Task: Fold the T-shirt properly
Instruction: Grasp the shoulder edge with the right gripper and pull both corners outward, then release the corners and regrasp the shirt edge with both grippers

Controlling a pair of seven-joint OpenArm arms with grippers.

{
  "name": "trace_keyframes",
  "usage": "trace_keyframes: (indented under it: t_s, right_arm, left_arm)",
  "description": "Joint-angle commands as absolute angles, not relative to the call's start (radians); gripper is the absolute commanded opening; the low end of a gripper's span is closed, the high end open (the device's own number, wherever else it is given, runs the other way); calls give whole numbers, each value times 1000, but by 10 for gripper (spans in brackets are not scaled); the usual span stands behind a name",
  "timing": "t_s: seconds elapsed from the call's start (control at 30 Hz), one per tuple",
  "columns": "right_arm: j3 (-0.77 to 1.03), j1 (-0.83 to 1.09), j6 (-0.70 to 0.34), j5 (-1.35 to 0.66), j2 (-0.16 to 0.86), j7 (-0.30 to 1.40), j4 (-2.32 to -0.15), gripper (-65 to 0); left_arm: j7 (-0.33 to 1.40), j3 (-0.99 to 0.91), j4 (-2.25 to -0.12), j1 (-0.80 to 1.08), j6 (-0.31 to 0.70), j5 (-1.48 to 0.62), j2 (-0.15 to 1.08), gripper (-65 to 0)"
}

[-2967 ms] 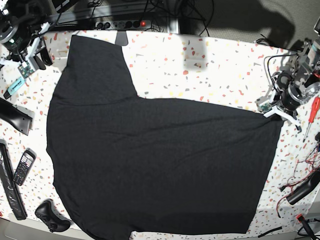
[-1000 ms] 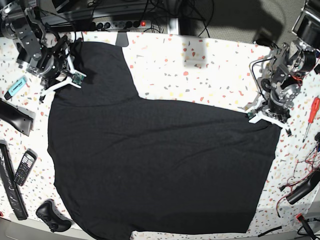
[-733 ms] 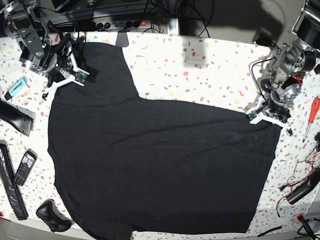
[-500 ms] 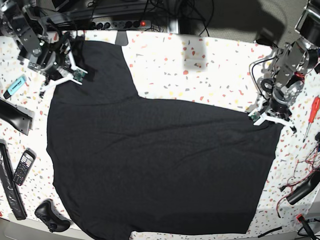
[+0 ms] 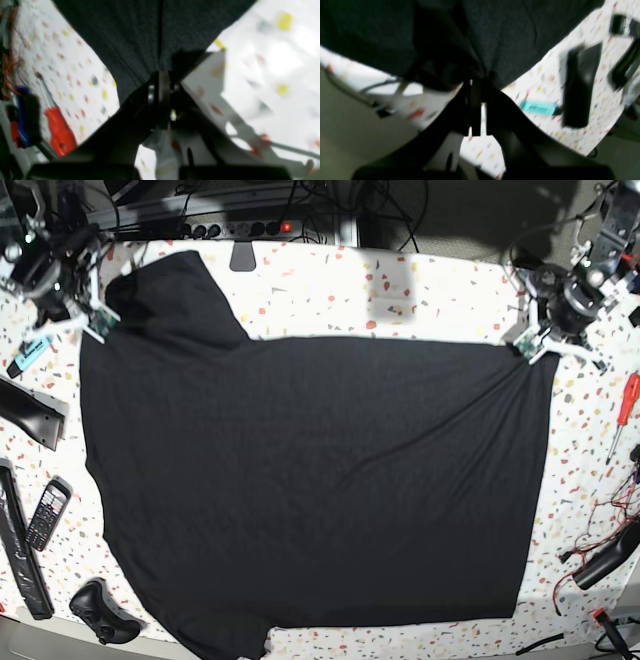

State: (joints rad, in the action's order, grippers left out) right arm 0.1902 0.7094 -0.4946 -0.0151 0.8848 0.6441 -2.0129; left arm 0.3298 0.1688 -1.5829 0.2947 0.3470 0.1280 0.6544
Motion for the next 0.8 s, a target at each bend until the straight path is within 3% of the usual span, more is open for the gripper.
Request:
trace_keyframes:
  t_s: [0.0,0.47,0.77]
  right_arm:
    - [218,734,-490,-12,896,644,-2042,-650]
    - [426,1071,-496,-12,720,647,-2215,-650]
    - [426,992,-456,-8,726,648,-2239,-650]
  left_arm:
    - [336,137,-1610,319,349,118,668,-650]
    - [319,-89,-1718,579,349,100,665,-650]
    - [302,-118,-1717,526,349,103,665,-650]
